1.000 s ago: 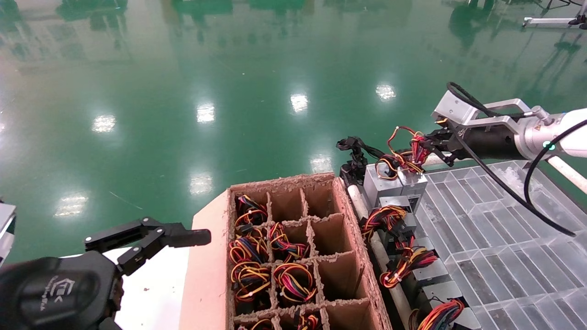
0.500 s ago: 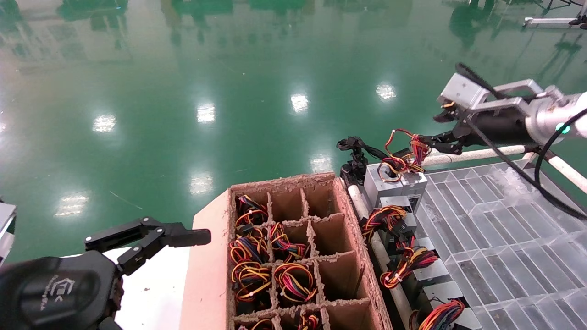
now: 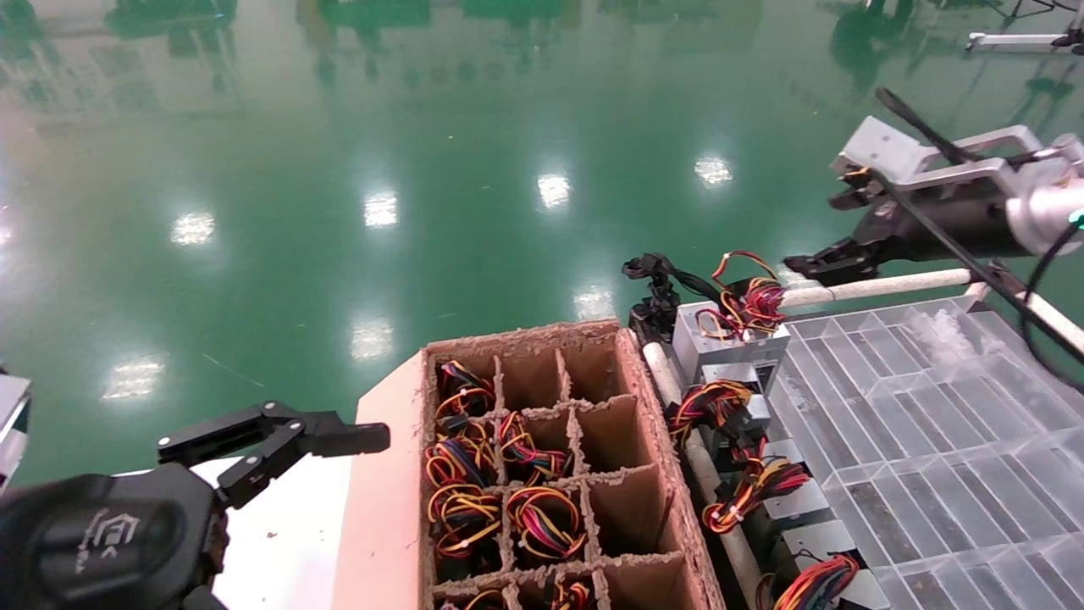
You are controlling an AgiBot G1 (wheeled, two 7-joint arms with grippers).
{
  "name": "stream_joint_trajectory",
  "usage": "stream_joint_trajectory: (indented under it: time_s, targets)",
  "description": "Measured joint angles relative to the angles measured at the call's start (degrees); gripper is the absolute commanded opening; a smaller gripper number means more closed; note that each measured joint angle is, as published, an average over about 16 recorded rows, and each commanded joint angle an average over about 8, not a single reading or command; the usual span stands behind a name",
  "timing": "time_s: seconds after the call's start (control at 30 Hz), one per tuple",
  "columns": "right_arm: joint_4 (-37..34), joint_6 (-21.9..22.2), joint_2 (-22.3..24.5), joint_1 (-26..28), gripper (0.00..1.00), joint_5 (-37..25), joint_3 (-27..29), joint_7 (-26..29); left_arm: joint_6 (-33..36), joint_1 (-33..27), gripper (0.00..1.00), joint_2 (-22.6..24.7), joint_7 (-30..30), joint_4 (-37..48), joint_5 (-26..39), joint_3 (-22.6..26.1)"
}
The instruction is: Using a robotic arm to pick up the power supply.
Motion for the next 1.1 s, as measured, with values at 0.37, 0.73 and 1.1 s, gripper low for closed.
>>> stream_joint_trajectory:
  time_s: [0.37, 0.73, 1.1]
  targets:
    - [13.2, -5.0, 4.9, -10.3, 1.0, 10.4, 4.0, 3.4, 0.0, 0.0, 1.0, 0.0, 0.0, 0.0, 0.0, 0.0]
    - [27.3, -10.2, 10.1, -21.4, 1.0, 21.5, 8.3, 6.9, 0.0, 0.0, 1.0, 0.0, 0.0, 0.0, 0.0, 0.0]
    - [37.6, -14.0, 13.9, -29.5, 1.0, 29.6, 11.4, 9.5, 0.0, 0.0, 1.0, 0.0, 0.0, 0.0, 0.0, 0.0]
